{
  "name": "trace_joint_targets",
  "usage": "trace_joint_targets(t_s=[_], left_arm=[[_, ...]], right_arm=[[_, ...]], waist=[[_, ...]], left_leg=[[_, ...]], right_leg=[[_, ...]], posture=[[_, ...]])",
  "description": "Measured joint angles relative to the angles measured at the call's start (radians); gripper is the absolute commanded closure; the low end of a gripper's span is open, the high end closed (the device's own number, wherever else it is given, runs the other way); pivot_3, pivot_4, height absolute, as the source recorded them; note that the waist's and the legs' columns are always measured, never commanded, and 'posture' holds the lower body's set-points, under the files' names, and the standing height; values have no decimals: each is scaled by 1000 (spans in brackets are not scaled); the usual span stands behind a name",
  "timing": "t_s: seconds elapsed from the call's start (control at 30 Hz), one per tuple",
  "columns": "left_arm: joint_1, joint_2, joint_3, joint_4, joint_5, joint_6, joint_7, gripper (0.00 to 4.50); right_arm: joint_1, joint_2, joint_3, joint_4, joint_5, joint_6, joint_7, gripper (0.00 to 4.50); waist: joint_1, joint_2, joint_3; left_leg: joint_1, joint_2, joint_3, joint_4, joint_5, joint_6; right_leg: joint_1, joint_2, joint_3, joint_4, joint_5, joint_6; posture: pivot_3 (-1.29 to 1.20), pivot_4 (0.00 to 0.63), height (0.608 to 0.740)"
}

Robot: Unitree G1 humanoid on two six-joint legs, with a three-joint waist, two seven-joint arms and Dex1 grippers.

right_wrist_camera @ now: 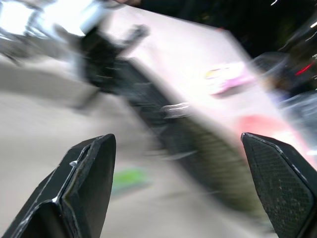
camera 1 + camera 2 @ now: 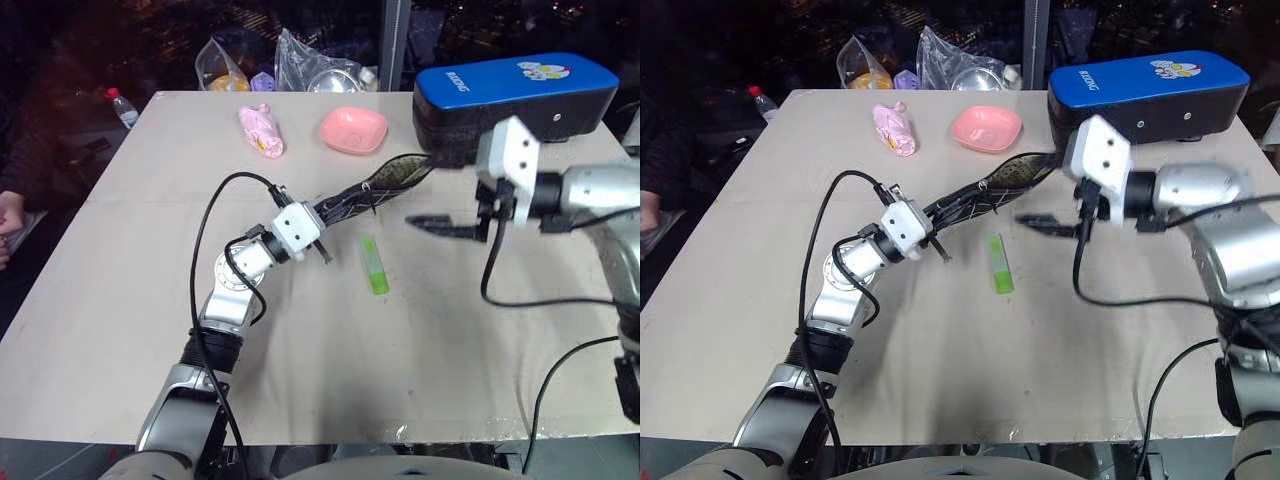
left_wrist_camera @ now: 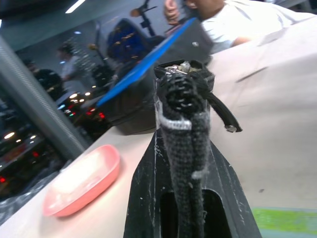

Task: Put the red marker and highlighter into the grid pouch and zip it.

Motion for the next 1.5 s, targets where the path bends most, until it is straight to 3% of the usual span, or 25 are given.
trace_joint_targets(t_s=[0.13,0.27,0.53,0.77,0.87,0.97,1.07,1.13,1.33,1.5], left_arm=[[-15,17,28,32,10,9,27,4500],[-17,30,54,31,11,17,35,4500],[18,54,63,20,11,20,34,4500],[24,56,63,11,11,26,34,4500],[26,55,63,11,11,31,34,4500],[26,55,63,11,11,38,32,4500],[26,54,62,1,13,45,30,4500],[26,53,61,-13,14,51,30,4500],[28,42,54,-49,13,82,27,4500],[29,31,15,-74,-3,99,-16,4500]], right_arm=[[135,173,78,-70,-14,170,-233,430],[190,272,210,-45,-100,199,-395,430],[196,319,343,73,-242,189,-532,430],[210,332,361,80,-280,202,-569,430],[215,331,360,76,-279,201,-570,1142],[221,333,358,69,-262,212,-563,2493],[222,326,350,63,-243,225,-553,3520],[224,319,328,58,-237,238,-553,3654],[223,99,155,68,-246,230,-509,3660],[130,-171,121,150,-324,10,-377,3660]], waist=[[-2,-1,-1],[-2,-1,0],[-2,-1,-1],[-4,-1,-1],[-2,-1,-1],[1,-2,-1],[4,-2,-1],[6,-2,-1],[2,-2,-1],[-12,0,0]], left_leg=[[0,0,0,0,0,0],[-1,-3,1,0,0,0],[0,-3,0,0,0,0],[2,-3,0,0,0,0],[3,-3,0,0,0,0],[3,-4,0,1,0,0],[2,-4,-1,2,1,0],[2,-4,-2,3,1,0],[0,-5,-2,4,0,0],[0,-4,-1,1,0,0]], right_leg=[[-1,1,0,1,0,0],[-2,3,1,1,0,0],[-1,3,0,1,0,0],[1,4,0,2,0,1],[2,4,0,2,0,1],[2,4,0,2,0,1],[3,4,0,2,0,1],[3,4,-1,2,0,1],[2,3,-1,1,0,1],[0,4,-1,1,0,1]], posture=[[0,150,726],[0,150,726],[0,150,726],[0,150,726],[0,150,726],[0,150,726],[0,150,726],[0,150,726],[0,150,726],[0,150,726]])
